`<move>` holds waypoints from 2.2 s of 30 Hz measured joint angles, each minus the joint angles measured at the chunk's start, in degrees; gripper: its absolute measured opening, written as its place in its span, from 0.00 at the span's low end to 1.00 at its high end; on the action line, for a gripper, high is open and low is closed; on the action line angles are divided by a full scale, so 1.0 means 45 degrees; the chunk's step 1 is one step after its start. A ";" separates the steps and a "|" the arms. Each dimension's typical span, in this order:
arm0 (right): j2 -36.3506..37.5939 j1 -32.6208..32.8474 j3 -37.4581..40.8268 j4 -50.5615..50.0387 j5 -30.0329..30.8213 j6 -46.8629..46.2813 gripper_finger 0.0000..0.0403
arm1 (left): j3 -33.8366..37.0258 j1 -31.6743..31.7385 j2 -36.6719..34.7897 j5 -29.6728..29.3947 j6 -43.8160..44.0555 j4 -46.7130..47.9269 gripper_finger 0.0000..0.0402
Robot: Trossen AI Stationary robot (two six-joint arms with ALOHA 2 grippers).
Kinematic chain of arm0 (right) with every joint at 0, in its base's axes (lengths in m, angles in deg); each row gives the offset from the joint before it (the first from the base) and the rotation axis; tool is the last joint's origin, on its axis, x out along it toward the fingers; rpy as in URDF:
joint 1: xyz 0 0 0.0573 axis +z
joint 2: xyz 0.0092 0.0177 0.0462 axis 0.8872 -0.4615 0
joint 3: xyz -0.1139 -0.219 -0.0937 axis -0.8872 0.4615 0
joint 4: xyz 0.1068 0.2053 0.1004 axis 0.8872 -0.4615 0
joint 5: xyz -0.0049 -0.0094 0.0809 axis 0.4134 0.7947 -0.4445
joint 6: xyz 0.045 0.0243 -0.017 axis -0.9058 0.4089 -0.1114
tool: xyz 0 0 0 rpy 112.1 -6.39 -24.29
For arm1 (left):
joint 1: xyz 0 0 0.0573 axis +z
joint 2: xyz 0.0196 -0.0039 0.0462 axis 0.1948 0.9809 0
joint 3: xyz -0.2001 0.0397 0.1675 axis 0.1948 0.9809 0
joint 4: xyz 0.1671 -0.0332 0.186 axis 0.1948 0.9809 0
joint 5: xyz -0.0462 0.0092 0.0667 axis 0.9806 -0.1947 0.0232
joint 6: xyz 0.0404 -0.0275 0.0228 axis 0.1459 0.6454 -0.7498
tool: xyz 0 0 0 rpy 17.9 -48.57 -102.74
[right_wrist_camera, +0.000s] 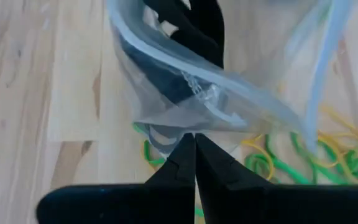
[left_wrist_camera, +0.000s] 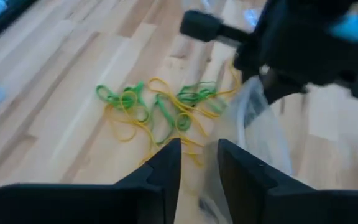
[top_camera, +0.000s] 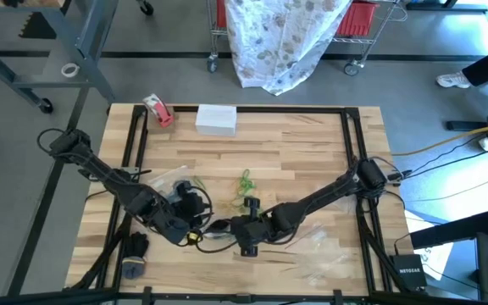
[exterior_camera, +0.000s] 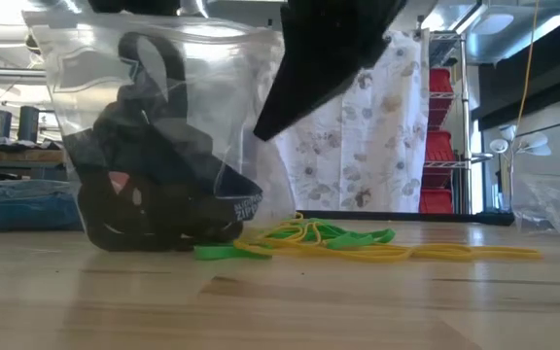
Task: Sort rubber bands
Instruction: Close the transparent zip bag
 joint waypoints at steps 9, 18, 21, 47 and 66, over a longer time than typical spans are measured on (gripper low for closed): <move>0.0005 -0.0043 0.0428 0.1433 0.0008 -0.0220 0.01 | -0.0095 -0.0485 0.0137 0.2251 -0.0294 -0.2669 0.25; 0.0005 -0.0045 0.0428 0.1822 0.0005 0.0059 0.01 | -0.0078 -0.0687 0.1793 0.2199 -0.1127 -0.3655 0.25; 0.0005 -0.0045 0.0428 0.1817 0.0000 0.0068 0.01 | -0.0078 -0.0530 0.2319 0.2023 -0.1544 -0.3645 0.25; -0.0082 -0.0045 0.0437 0.2174 0.0005 0.0064 0.01 | -0.0263 -0.0020 0.2710 0.1884 -0.1057 -0.1981 0.01; 0.0845 0.0604 0.1633 0.1946 0.1115 -0.0185 0.01 | -0.1316 -0.0244 0.2691 0.1959 -0.1002 -0.1012 0.00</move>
